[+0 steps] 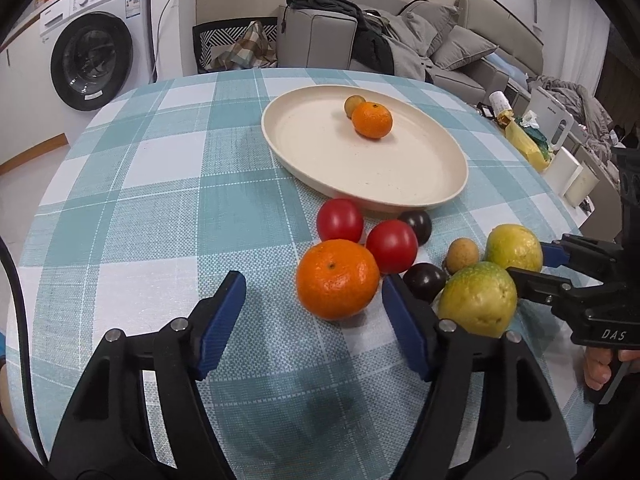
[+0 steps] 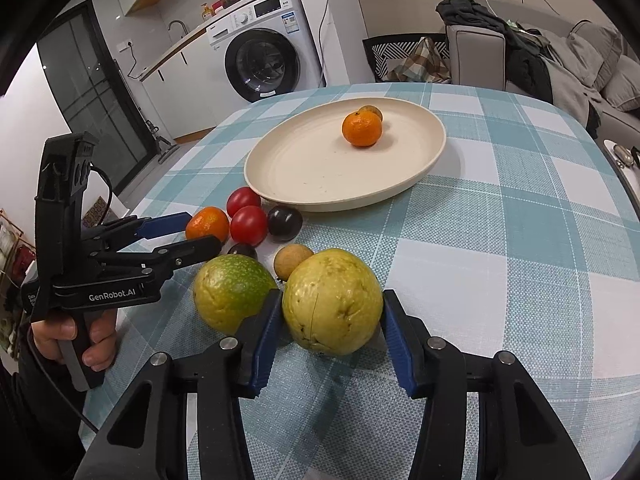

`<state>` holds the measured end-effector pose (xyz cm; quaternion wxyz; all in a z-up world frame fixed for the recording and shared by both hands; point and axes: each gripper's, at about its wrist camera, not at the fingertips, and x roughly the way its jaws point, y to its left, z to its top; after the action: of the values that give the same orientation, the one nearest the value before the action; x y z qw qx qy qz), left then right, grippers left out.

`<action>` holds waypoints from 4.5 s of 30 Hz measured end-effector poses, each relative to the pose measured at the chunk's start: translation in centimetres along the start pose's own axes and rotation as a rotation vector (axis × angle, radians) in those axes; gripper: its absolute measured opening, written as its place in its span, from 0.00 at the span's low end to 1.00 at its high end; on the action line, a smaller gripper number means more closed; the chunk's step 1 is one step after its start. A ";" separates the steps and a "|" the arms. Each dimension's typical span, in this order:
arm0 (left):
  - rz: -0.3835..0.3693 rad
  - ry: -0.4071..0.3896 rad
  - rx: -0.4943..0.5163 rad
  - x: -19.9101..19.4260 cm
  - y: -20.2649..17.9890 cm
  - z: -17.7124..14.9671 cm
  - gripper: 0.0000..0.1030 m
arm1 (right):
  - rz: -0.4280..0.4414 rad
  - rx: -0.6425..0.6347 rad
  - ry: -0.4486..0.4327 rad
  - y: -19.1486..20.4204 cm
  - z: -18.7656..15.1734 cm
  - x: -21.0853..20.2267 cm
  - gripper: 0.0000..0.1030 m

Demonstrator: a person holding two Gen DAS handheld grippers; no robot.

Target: Organize fruits

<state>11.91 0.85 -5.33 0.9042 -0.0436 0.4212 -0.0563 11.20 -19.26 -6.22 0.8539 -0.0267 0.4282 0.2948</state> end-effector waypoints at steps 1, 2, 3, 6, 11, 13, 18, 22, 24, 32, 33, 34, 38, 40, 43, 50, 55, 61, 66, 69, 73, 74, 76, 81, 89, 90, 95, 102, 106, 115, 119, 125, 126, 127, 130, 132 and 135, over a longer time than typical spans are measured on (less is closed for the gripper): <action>-0.003 0.000 0.000 0.0 0.0 0.0 0.56 | 0.000 0.000 0.000 0.0 0.0 0.0 0.48; -0.014 -0.002 0.000 0.0 0.0 0.0 0.50 | 0.000 0.000 0.000 0.0 0.0 0.0 0.48; -0.025 -0.006 0.000 -0.1 -0.1 0.0 0.48 | -0.001 -0.001 -0.001 0.0 0.0 0.0 0.48; -0.047 -0.020 0.014 -0.4 -0.3 0.0 0.36 | 0.000 0.000 -0.001 0.0 0.0 0.0 0.48; -0.043 -0.026 0.010 -0.6 -0.3 0.1 0.36 | 0.000 -0.004 -0.007 0.0 0.1 -0.1 0.48; -0.044 -0.032 0.010 -0.7 -0.3 0.0 0.36 | 0.001 -0.006 -0.010 0.0 0.1 -0.1 0.48; -0.035 -0.047 0.030 -1.1 -0.7 0.0 0.36 | 0.002 -0.010 -0.027 0.1 0.1 -0.4 0.48; -0.027 -0.070 0.046 -1.6 -1.1 0.0 0.36 | 0.001 -0.013 -0.054 0.2 0.1 -0.9 0.48; -0.025 -0.080 0.052 -1.9 -1.3 0.0 0.36 | 0.000 -0.014 -0.070 0.3 0.1 -1.2 0.48; 0.000 -0.115 0.054 -2.9 -1.3 0.2 0.36 | 0.011 -0.017 -0.152 0.7 0.4 -2.4 0.48; 0.005 -0.120 0.053 -3.0 -1.3 0.3 0.36 | 0.009 -0.018 -0.159 0.7 0.4 -2.5 0.48; 0.010 -0.126 0.053 -3.1 -1.3 0.3 0.36 | 0.007 -0.017 -0.164 0.7 0.5 -2.6 0.48; 0.010 -0.141 0.051 -3.5 -1.2 0.6 0.36 | 0.005 -0.007 -0.187 0.5 1.0 -2.8 0.48; 0.007 -0.148 0.047 -3.7 -1.2 0.9 0.36 | 0.003 -0.007 -0.197 0.5 1.2 -2.9 0.48; 0.004 -0.160 0.046 -4.0 -1.2 1.3 0.36 | -0.001 -0.008 -0.200 0.5 1.6 -2.9 0.48; 0.006 -0.171 0.038 -3.8 -1.4 2.3 0.36 | -0.008 -0.010 -0.217 0.3 3.0 -3.0 0.48; 0.017 -0.174 0.022 -3.1 -1.5 3.4 0.36 | -0.011 -0.008 -0.228 -0.1 4.0 -3.0 0.48; 0.022 -0.175 0.021 -2.1 -1.8 4.5 0.36 | -0.005 0.016 -0.228 -0.9 4.9 -2.5 0.48; 0.022 -0.176 0.031 -1.6 -2.1 4.9 0.36 | -0.008 0.026 -0.221 -1.3 5.4 -2.2 0.48; 0.021 -0.175 0.040 -1.2 -2.4 5.3 0.36 | -0.014 0.021 -0.218 -1.3 5.8 -2.2 0.48; 0.019 -0.175 0.040 -0.9 -2.5 5.7 0.36 | -0.018 0.020 -0.216 -1.4 6.4 -2.0 0.48; 0.020 -0.175 0.041 -0.9 -2.5 5.7 0.36 | -0.018 0.018 -0.215 -1.4 6.6 -1.9 0.48; 0.020 -0.177 0.049 -0.7 -2.7 6.0 0.36 | -0.019 0.015 -0.213 -1.5 7.0 -1.7 0.48; 0.019 -0.173 0.050 0.3 -2.8 6.7 0.36 | -0.020 0.012 -0.206 -1.5 7.5 -1.3 0.48; 0.017 -0.155 0.036 1.9 -2.2 6.3 0.36 | -0.023 0.034 -0.183 -2.3 7.6 0.5 0.48; 0.016 -0.151 0.032 2.1 -2.1 6.3 0.36 | -0.022 0.037 -0.177 -2.5 7.6 0.8 0.48; 0.016 -0.143 0.023 2.7 -1.7 6.2 0.36 | 0.001 0.058 -0.139 -2.9 7.5 2.1 0.48; 0.023 -0.139 0.027 3.0 -1.5 6.2 0.36 | -0.017 0.032 -0.147 -2.6 7.4 2.6 0.48; 0.034 -0.140 0.042 3.1 -1.7 6.2 0.36 | -0.022 0.016 -0.146 -2.3 7.4 2.9 0.48; 0.036 -0.139 0.045 3.1 -1.9 6.2 0.36 | -0.050 0.029 -0.163 -2.8 7.3 2.5 0.55; 0.037 -0.135 0.041 3.0 -1.9 6.2 0.42 | -0.057 0.024 -0.163 -2.8 7.3 2.4 0.65; 0.049 -0.172 0.012 1.7 -1.4 6.0 0.85 | -0.071 0.026 -0.172 -2.8 7.3 1.9 0.84; 0.050 -0.174 0.011 1.4 -1.3 6.0 0.86 | -0.073 0.027 -0.174 -2.8 7.2 1.7 0.87; 0.050 -0.173 0.013 1.3 -1.3 6.0 0.91 | -0.078 0.028 -0.175 -2.8 7.3 1.6 0.89; 0.051 -0.183 0.027 0.5 -1.4 5.6 0.99 | -0.110 0.030 -0.163 -2.8 7.4 1.5 0.97; 0.055 -0.180 0.038 0.0 -1.7 5.3 1.00 | -0.122 0.027 -0.166 -2.7 7.2 1.2 1.00; 0.062 -0.181 0.055 -0.9 -2.1 4.7 0.99 | -0.122 0.011 -0.153 -2.5 6.9 0.7 1.00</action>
<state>14.82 -0.98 -1.37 0.9406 -0.0107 0.3374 -0.0358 17.73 -18.90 -2.92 0.9006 -0.0252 0.3608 0.2412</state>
